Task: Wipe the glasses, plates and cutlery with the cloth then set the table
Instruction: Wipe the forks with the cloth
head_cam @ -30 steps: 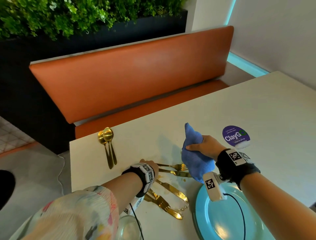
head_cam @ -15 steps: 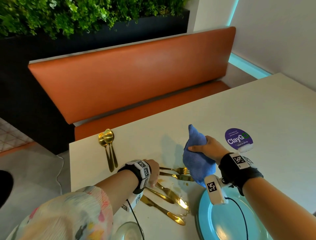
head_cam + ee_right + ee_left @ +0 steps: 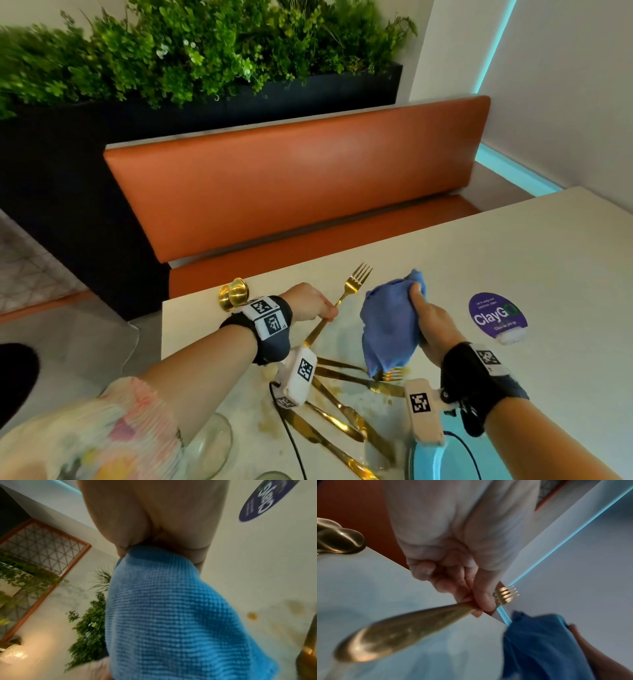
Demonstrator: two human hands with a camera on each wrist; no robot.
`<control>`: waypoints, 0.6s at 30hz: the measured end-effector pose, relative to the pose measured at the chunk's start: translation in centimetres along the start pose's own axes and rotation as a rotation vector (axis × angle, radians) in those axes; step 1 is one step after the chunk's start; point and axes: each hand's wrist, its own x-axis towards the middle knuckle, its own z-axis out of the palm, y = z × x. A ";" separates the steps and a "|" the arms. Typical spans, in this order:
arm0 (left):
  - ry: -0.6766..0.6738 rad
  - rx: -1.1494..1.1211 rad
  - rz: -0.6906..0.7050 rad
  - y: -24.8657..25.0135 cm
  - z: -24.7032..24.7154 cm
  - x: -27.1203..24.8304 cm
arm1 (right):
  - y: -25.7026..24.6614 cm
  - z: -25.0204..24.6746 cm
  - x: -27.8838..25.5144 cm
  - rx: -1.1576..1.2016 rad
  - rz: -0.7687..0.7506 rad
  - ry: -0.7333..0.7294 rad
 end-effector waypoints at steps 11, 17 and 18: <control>0.099 0.064 0.082 3.5 1.7 -1.8 | -3.4 5.6 0.7 -0.206 -0.166 0.124; 0.080 -0.023 0.013 3.5 2.0 -2.2 | -5.8 4.0 1.4 -0.589 -0.396 0.328; 0.081 -0.018 -0.017 3.1 2.3 -2.0 | -6.3 3.2 1.6 -0.516 -0.379 0.375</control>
